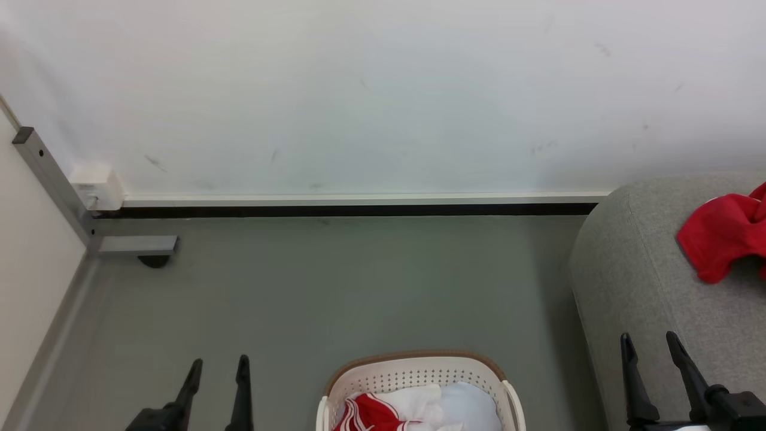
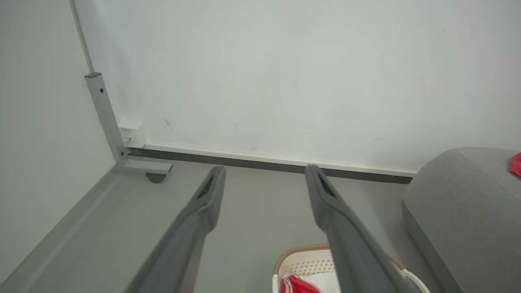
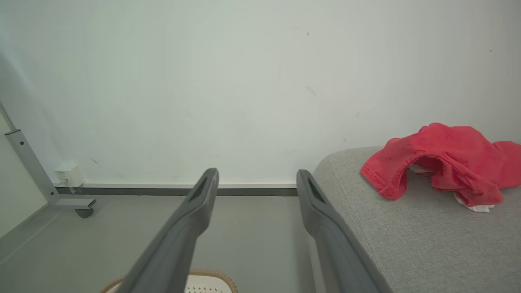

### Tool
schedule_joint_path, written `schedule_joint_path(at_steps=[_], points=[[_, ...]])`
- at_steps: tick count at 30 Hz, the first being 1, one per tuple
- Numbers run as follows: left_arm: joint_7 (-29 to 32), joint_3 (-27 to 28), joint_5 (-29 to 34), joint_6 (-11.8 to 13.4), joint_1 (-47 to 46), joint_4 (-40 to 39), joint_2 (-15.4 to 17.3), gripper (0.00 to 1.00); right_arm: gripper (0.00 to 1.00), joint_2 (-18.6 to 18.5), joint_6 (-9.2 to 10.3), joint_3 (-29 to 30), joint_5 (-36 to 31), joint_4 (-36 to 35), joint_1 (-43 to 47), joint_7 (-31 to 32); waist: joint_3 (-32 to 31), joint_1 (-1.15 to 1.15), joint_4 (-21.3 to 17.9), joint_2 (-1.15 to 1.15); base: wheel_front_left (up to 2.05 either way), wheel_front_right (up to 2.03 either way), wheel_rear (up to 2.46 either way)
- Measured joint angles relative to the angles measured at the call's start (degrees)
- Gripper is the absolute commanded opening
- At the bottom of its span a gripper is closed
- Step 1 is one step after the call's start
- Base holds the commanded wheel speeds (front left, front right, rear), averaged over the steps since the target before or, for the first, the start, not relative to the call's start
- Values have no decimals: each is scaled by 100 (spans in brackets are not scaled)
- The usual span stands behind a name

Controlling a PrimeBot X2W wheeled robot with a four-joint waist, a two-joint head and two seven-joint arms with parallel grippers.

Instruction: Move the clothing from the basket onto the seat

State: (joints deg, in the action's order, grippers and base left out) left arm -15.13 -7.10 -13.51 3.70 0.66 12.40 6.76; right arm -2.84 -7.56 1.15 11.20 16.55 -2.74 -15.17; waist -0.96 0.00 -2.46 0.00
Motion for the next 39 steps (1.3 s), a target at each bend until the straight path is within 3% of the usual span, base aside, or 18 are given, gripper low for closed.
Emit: schedule_joint_path(at_steps=[10,19,26,39], points=[[31,-322,300,-474,-635,459,-104,100,100,-1,0,127,-46,-233,-300,0,397,0,-225,0,0,0,0],[1010,-1210,737,-857,-1976,1216,-182,100,100,-3,0,147,24,-610,-1147,-1,1312,1,-540,0,0,0,0],[1748,-1833,1065,-1024,-2882,1723,-196,100,100,-4,0,12,326,-955,-1853,0,2285,2,-842,0,0,0,0],[2681,-2532,1383,-1081,-3801,2349,-80,100,100,-5,0,-149,936,-1517,-2679,-1,3920,2,-1425,0,0,0,0]])
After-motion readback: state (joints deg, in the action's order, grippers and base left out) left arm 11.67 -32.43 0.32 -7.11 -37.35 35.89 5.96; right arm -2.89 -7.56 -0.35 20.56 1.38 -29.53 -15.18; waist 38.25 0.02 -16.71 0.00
